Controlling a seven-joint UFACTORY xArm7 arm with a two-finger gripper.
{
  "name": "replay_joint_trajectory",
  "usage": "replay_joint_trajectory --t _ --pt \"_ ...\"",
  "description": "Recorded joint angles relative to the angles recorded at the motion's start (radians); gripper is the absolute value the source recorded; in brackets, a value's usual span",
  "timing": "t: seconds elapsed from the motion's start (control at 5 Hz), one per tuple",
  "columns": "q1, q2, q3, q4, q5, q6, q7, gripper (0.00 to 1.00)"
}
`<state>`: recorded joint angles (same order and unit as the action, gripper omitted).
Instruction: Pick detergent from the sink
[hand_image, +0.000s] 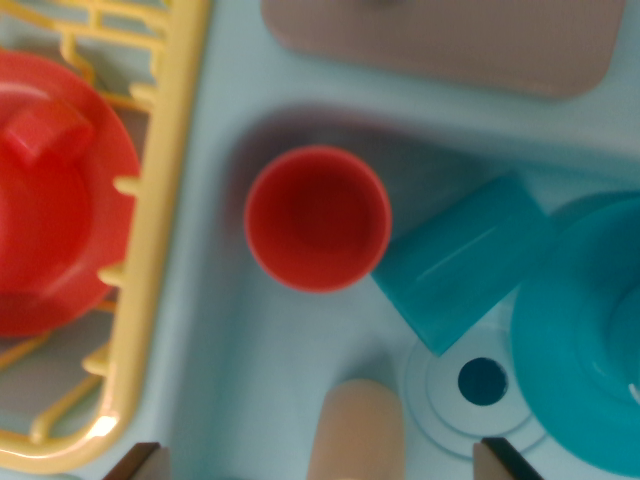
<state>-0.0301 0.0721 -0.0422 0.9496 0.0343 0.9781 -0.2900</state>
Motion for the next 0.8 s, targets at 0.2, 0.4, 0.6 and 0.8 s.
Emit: replay_joint_trajectory --t 0.2,0.4,0.6,0.8 --pt "0.0000 0.000 0.000 0.000 0.0000 0.000 0.000 0.00" --pt "-0.0033 0.002 -0.005 -0.035 0.0036 -0.036 -0.017 0.00" --pt "-0.0033 0.002 -0.005 -0.035 0.0036 -0.036 -0.017 0.00" --pt "-0.0061 0.003 -0.009 -0.066 0.0066 -0.067 -0.032 0.00"
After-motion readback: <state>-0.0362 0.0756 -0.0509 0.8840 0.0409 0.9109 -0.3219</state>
